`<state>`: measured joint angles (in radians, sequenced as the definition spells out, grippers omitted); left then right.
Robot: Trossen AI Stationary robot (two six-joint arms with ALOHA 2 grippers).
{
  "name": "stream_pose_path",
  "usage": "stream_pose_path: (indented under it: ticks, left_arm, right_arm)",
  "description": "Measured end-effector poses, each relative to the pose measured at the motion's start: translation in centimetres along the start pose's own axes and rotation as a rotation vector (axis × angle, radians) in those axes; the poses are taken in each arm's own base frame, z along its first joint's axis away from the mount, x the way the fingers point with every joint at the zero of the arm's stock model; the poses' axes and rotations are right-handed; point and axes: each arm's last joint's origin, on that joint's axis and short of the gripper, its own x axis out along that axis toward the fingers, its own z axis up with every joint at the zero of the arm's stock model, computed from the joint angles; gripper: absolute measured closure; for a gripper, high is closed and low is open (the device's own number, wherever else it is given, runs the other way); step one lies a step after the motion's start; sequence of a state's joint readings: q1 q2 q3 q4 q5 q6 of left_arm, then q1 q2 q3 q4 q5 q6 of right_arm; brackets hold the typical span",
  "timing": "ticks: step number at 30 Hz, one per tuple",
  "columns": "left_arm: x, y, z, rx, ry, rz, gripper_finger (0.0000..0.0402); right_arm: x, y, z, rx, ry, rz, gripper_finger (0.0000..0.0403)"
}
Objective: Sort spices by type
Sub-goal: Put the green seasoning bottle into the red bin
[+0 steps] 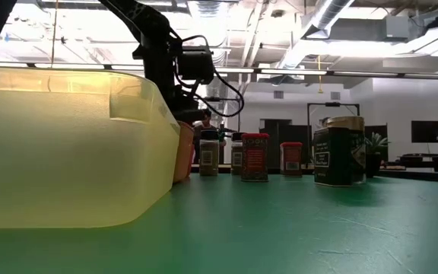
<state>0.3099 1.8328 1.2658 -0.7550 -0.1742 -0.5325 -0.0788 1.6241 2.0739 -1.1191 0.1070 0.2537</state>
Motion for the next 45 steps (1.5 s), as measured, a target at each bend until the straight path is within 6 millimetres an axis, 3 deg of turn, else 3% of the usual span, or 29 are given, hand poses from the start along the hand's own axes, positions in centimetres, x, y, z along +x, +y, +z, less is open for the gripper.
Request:
stream_pose_path:
  ticks: [15,24,30,37,45]
  left_arm:
    - [-0.2,0.8,-2.5,0.085,0.275,0.044,0.0136]
    - [-0.1,0.4,-2.0,0.154,0.22,0.005,0.0143]
    - [0.1,0.5,-2.2,0.21,0.216,-0.002,0.0209]
    - [0.3,0.6,-2.5,0.241,0.229,-0.01,0.0209]
    - [-1.5,0.5,-1.7,0.246,0.177,-0.014,0.0209]
  right_arm:
    - [0.0,-0.1,0.0,-0.015,0.001,-0.003,0.009]
    - [0.0,-0.3,0.0,-0.014,0.0,-0.007,0.009]
    - [0.0,-0.3,0.0,-0.013,0.001,-0.007,0.009]
    - [0.0,-0.3,0.1,-0.012,-0.001,-0.006,0.009]
    - [0.0,-0.3,0.1,-0.011,-0.007,-0.005,0.009]
